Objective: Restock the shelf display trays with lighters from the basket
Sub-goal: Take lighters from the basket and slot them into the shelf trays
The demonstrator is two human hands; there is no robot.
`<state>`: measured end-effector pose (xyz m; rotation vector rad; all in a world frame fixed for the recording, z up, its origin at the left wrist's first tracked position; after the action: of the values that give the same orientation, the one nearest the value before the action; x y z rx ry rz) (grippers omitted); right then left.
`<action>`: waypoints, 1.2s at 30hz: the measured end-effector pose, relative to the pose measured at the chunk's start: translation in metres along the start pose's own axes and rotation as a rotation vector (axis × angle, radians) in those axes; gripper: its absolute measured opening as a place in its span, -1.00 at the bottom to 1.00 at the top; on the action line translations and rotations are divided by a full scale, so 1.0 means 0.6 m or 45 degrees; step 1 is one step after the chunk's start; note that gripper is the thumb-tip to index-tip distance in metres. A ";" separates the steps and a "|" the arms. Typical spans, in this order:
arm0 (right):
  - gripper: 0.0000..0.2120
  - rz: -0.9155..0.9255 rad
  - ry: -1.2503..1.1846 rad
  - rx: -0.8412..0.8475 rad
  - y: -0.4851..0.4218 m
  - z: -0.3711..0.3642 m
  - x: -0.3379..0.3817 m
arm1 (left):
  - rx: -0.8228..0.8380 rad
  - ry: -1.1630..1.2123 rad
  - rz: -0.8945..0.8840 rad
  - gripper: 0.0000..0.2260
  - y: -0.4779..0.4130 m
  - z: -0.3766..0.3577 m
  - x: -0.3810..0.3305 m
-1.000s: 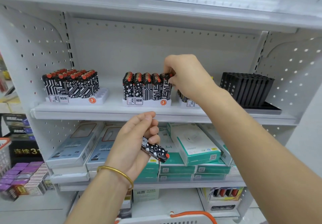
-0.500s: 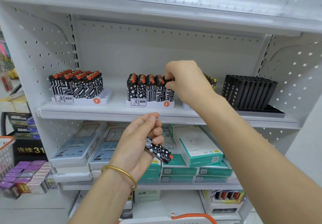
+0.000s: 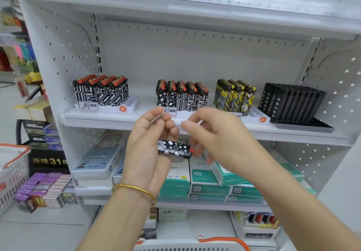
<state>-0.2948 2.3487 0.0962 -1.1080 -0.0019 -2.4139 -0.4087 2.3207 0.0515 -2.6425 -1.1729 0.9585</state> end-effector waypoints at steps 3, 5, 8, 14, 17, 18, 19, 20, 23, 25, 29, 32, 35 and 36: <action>-0.94 -0.133 -0.363 0.382 0.005 -0.030 -0.001 | -0.034 -0.051 -0.169 -0.79 -0.003 0.012 -0.024; -0.91 -0.107 -0.488 0.378 -0.005 -0.036 0.009 | -0.014 -0.238 -0.220 -0.81 -0.003 0.026 -0.038; -0.92 -0.021 -0.474 0.265 -0.023 -0.034 0.031 | 0.165 -0.728 -0.300 -0.86 -0.001 0.045 -0.062; -0.95 0.152 -0.352 0.132 -0.058 -0.025 0.090 | 0.499 -1.175 -0.491 -0.81 -0.023 0.040 -0.129; -0.88 0.229 -0.303 0.176 -0.072 -0.026 0.123 | 0.452 -1.149 -0.518 -0.88 -0.051 0.037 -0.153; -0.85 0.244 -0.283 0.178 -0.080 -0.027 0.132 | 0.449 -1.174 -0.537 -0.88 -0.062 0.041 -0.156; -0.84 0.267 -0.248 0.158 -0.090 -0.027 0.141 | 0.461 -1.233 -0.573 -0.88 -0.069 0.047 -0.156; -0.85 0.298 -0.197 0.116 -0.103 -0.028 0.150 | 0.476 -1.345 -0.637 -0.87 -0.076 0.055 -0.154; -0.88 0.382 0.187 -0.133 -0.154 -0.027 0.172 | 0.533 -1.972 -1.170 -0.81 -0.082 0.072 -0.147; -0.84 0.388 0.512 -0.262 -0.200 -0.041 0.183 | 0.650 -2.258 -1.395 -0.77 -0.085 0.080 -0.126; -0.79 0.308 0.756 -0.194 -0.273 -0.095 0.179 | 0.844 -2.394 -1.319 -0.69 -0.091 0.101 -0.097; -0.77 0.334 0.819 -0.192 -0.292 -0.109 0.186 | 0.897 -2.438 -1.305 -0.67 -0.093 0.111 -0.092; -0.75 0.318 0.874 -0.088 -0.293 -0.104 0.205 | 0.898 -2.425 -1.293 -0.67 -0.094 0.112 -0.093; -0.75 0.296 0.877 -0.039 -0.293 -0.103 0.208 | 0.897 -2.425 -1.284 -0.67 -0.094 0.112 -0.093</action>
<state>-0.4830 2.4395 0.1781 -0.2233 0.3671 -2.4546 -0.5120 2.3105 0.0445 0.1212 -1.3615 2.6089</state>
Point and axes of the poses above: each hand's wrist, its own y-axis away from the middle knuckle, its own z-axis out of the back of the hand, x = y × z, the point moved 3 cm from there along -y, towards the middle knuckle, and after that the axes turned 15 degrees about -z, right-handed, at the moved point
